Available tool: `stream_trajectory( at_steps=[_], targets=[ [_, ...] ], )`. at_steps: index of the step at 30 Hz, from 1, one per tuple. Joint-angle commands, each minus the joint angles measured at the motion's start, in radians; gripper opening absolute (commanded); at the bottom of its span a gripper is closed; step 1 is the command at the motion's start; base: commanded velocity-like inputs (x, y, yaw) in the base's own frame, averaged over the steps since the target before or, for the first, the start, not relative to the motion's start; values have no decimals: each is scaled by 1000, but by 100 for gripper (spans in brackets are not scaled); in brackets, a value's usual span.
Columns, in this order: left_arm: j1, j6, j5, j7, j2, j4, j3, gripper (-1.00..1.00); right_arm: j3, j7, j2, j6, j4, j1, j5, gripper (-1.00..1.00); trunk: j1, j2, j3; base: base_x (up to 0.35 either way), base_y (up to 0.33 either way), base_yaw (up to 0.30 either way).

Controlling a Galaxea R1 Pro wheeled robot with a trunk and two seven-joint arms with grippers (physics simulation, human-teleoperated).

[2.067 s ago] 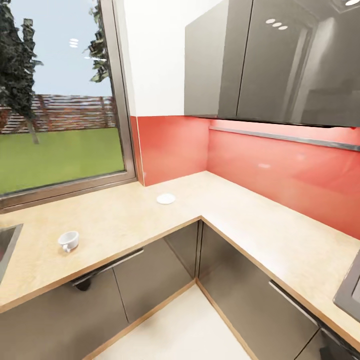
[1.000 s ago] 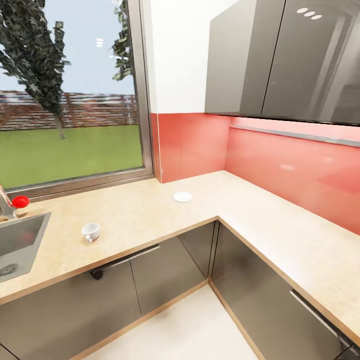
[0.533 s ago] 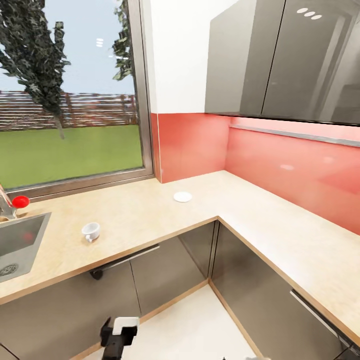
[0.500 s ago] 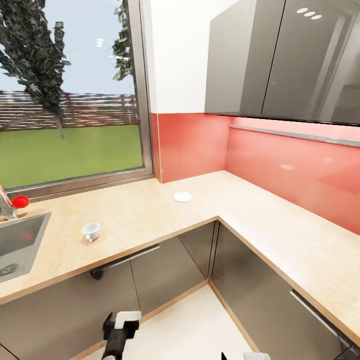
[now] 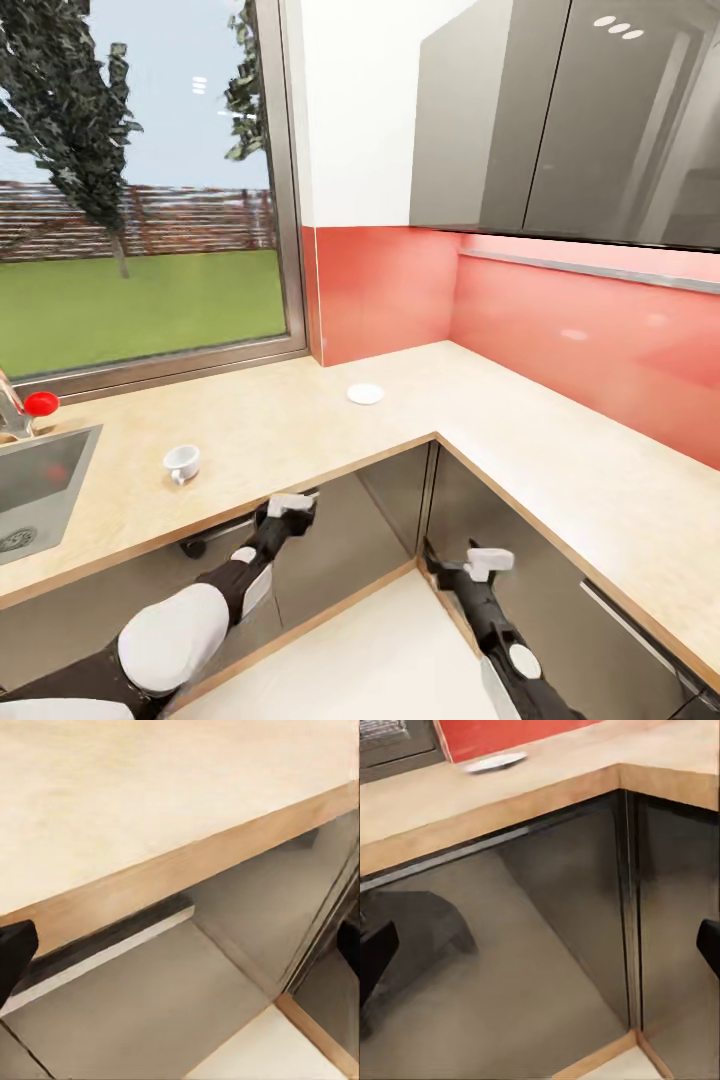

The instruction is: Set up a coffee station on the kitchen countertop: keep the coffee maker on the countertop, move the bottle of coffee from the kitchen shelf to the counter next to the coffee maker, place a paper coffee filter on top of the coffee maker, put the saucer next to the coffee maker with the coffee cup on the saucer, and place the electric kettle next to the coffee maker.

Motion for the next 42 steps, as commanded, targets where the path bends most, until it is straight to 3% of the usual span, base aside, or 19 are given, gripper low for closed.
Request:
stream_trajectory(
  at_steps=[1, 2, 3, 4, 8, 11, 15, 16, 23, 30, 31, 32, 42],
  targets=[
    [-45, 67, 21, -77, 1, -5, 8, 100, 0, 8, 0, 38, -48, -23, -11, 100, 0, -2, -2, 0, 0, 0],
    [-102, 136, 54, -150, 3, -8, 8, 100, 1, 23, -1, 146, -145, -54, -11, 100, 0, -2, -2, 0, 0, 0],
    [-131, 169, 67, -179, 4, -8, 8, 100, 0, 42, -1, 213, -202, -69, -11, 100, 0, -2, -2, 0, 0, 0],
    [-188, 251, 85, -227, 7, -9, 8, 100, -1, 65, -1, 342, -291, -103, -12, 100, 0, -2, -2, 0, 0, 0],
    [-296, 457, 118, -331, 14, -22, 7, 100, -2, 74, 0, 614, -355, -209, -18, 100, 0, -2, -2, 0, 0, 0],
    [-350, 610, 124, -402, 14, -91, 6, 100, -4, 73, 0, 779, -357, -287, -42, 100, 0, -2, -2, 0, 0, 0],
    [-385, 752, 120, -513, 16, -158, -2, 100, -5, 73, -1, 936, -370, -320, -70, 100, 0, -2, -2, 0, 0, 0],
    [-386, 798, 115, -541, 16, -193, -6, 100, -2, 72, -1, 974, -461, -324, -74, 100, 0, -2, -2, 0, 0, 0],
    [-375, 846, 108, -555, 27, -270, -43, 100, -8, 73, -4, 1073, -541, -325, -75, 100, 0, -2, -2, 0, 0, 0],
    [-372, 847, 108, -556, 27, -291, -49, 100, -15, 71, -3, 1083, -546, -326, -73, 100, 0, -2, -2, 76, 0, 0],
    [-372, 847, 108, -556, 27, -291, -50, 100, -22, 71, -3, 1084, -546, -325, -73, 100, 0, -2, -2, 246, 0, 0],
    [-372, 847, 108, -557, 27, -292, -50, 100, -56, 71, -3, 1086, -541, -326, -74, 100, 0, -2, -2, 307, 0, 0],
    [-370, 845, 111, -559, 27, -288, -50, 100, -82, 73, -3, 1085, -542, -326, -77, 100, 0, -2, -3, 329, 0, 22]
  ],
)
